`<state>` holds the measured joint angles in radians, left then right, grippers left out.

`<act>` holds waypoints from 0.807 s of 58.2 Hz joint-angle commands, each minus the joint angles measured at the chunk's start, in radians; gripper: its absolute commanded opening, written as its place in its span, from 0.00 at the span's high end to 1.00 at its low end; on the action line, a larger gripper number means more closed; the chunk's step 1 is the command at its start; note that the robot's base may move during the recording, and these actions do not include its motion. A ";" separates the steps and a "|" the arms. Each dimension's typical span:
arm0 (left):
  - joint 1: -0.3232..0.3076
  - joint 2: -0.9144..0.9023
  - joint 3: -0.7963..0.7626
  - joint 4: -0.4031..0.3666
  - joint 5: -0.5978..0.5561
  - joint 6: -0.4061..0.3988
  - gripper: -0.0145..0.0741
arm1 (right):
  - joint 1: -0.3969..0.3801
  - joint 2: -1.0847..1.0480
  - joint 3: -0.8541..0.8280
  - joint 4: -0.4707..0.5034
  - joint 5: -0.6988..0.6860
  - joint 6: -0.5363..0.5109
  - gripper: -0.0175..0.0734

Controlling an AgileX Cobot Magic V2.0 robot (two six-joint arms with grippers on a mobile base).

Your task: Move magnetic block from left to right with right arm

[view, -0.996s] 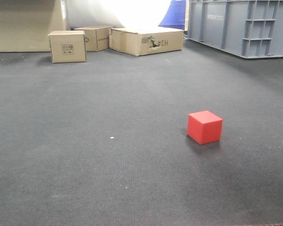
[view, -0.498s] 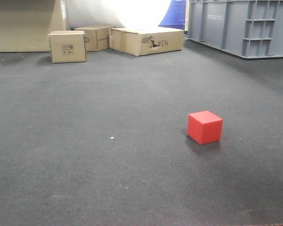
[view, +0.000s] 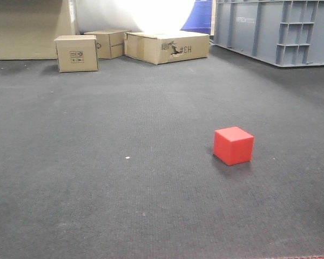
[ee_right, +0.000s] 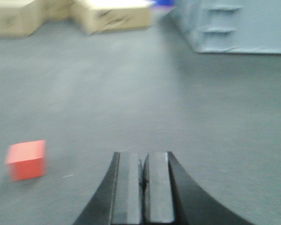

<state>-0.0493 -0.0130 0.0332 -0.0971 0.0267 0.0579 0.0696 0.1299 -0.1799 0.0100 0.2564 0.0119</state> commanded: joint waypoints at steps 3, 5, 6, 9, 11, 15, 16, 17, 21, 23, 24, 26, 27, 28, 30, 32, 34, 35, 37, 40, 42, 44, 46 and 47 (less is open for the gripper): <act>0.001 -0.009 0.009 -0.005 -0.084 -0.006 0.98 | -0.060 -0.089 0.100 -0.010 -0.230 -0.012 0.74; 0.001 -0.009 0.009 -0.005 -0.084 -0.006 0.98 | -0.070 -0.121 0.134 -0.010 -0.256 -0.012 0.74; 0.001 -0.009 0.009 -0.005 -0.084 -0.006 0.98 | -0.071 -0.132 0.146 -0.010 -0.266 -0.012 0.74; 0.001 -0.009 0.009 -0.005 -0.084 -0.006 0.98 | -0.072 -0.167 0.192 -0.010 -0.288 -0.012 0.74; 0.001 -0.009 0.009 -0.005 -0.084 -0.006 0.98 | -0.072 -0.163 0.216 -0.010 -0.316 -0.012 0.74; 0.001 -0.009 0.009 -0.005 -0.084 -0.006 0.98 | -0.071 -0.162 0.210 -0.010 -0.256 -0.012 0.74; 0.001 -0.009 0.009 -0.005 -0.084 -0.006 0.98 | -0.071 -0.162 0.210 -0.010 -0.256 -0.012 0.74; 0.001 -0.009 0.009 -0.005 -0.084 -0.006 0.98 | -0.071 -0.162 0.210 -0.010 -0.256 -0.012 0.74; 0.001 -0.009 0.009 -0.005 -0.084 -0.006 0.98 | -0.071 -0.162 0.210 -0.010 -0.256 -0.012 0.74; 0.001 -0.009 0.009 -0.005 -0.084 -0.006 0.98 | -0.071 -0.162 0.210 -0.010 -0.256 -0.012 0.74; 0.001 -0.009 0.009 -0.005 -0.084 -0.006 0.98 | -0.071 -0.162 0.210 -0.010 -0.256 -0.012 0.74; 0.001 -0.009 0.009 -0.005 -0.084 -0.006 0.98 | -0.071 -0.162 0.210 -0.010 -0.256 -0.012 0.74; 0.001 -0.009 0.009 -0.005 -0.084 -0.006 0.98 | -0.071 -0.162 0.210 -0.010 -0.256 -0.012 0.74; 0.001 -0.009 0.009 -0.005 -0.084 -0.006 0.98 | -0.071 -0.162 0.210 -0.010 -0.256 -0.012 0.74; 0.001 -0.009 0.009 -0.005 -0.084 -0.006 0.98 | -0.071 -0.162 0.210 -0.010 -0.256 -0.012 0.74; 0.001 -0.009 0.009 -0.005 -0.084 -0.006 0.98 | -0.071 -0.162 0.210 -0.010 -0.256 -0.012 0.74; 0.001 -0.009 0.009 -0.005 -0.084 -0.006 0.98 | -0.071 -0.162 0.210 -0.010 -0.256 -0.012 0.74; 0.001 -0.009 0.009 -0.005 -0.084 -0.006 0.98 | -0.071 -0.162 0.210 -0.010 -0.256 -0.012 0.74; 0.001 -0.009 0.009 -0.005 -0.084 -0.006 0.98 | -0.071 -0.162 0.210 -0.010 -0.256 -0.012 0.74; 0.001 -0.009 0.009 -0.005 -0.084 -0.006 0.98 | -0.071 -0.162 0.210 -0.010 -0.256 -0.012 0.74; 0.001 -0.009 0.009 -0.005 -0.084 -0.006 0.98 | -0.071 -0.162 0.210 -0.010 -0.256 -0.012 0.74; 0.001 -0.009 0.009 -0.005 -0.084 -0.006 0.98 | -0.071 -0.162 0.210 -0.010 -0.256 -0.012 0.74; 0.001 -0.009 0.009 -0.005 -0.084 -0.006 0.98 | -0.071 -0.162 0.210 -0.010 -0.256 -0.012 0.74; 0.001 -0.009 0.009 -0.005 -0.084 -0.006 0.98 | -0.071 -0.162 0.210 -0.010 -0.256 -0.012 0.74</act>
<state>-0.0493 -0.0130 0.0332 -0.0971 0.0267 0.0579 0.0038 -0.0104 0.0302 0.0084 0.0886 0.0101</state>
